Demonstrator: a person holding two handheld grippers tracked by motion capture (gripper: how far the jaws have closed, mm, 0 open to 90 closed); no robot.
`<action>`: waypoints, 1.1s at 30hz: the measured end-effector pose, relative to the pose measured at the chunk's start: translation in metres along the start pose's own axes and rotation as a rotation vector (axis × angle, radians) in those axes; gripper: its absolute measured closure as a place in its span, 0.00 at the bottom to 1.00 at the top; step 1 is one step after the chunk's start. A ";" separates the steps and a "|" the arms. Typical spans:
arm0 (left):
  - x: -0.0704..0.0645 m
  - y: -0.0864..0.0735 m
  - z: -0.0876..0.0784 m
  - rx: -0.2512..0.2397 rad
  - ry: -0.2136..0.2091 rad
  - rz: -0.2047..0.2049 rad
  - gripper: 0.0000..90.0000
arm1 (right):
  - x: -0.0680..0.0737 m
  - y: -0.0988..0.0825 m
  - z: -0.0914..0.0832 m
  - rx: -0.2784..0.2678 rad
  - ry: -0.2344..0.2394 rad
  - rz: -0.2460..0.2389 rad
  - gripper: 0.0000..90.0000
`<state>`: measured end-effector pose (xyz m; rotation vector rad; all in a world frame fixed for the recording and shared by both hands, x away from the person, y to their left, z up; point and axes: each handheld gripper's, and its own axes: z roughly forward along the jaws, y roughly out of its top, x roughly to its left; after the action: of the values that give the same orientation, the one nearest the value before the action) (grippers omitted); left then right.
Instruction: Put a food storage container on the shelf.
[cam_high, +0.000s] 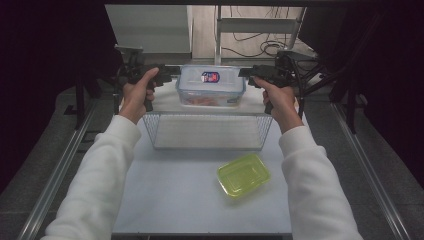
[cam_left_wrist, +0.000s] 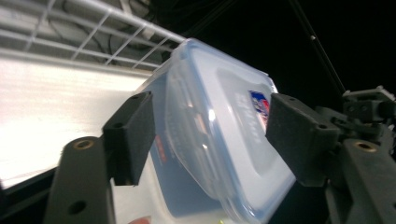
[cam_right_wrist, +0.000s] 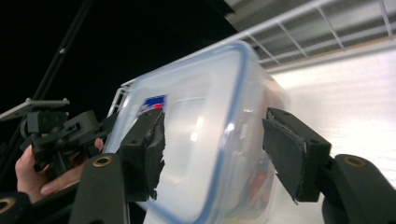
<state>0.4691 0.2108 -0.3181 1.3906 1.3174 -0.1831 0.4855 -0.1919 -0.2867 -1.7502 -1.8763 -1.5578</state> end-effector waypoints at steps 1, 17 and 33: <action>-0.004 -0.002 -0.004 0.001 0.003 0.030 0.35 | 0.002 -0.001 -0.003 -0.005 0.000 -0.025 0.42; -0.043 -0.109 -0.049 0.108 0.064 0.368 0.30 | 0.021 -0.080 -0.065 0.074 -0.016 -0.434 0.38; -0.010 -0.233 -0.046 0.235 0.137 0.455 0.32 | -0.044 -0.186 -0.080 0.172 -0.082 -0.563 0.38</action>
<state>0.2644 0.1739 -0.4324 1.8937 1.0784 0.0689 0.3096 -0.2396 -0.3858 -1.2944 -2.6152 -1.4248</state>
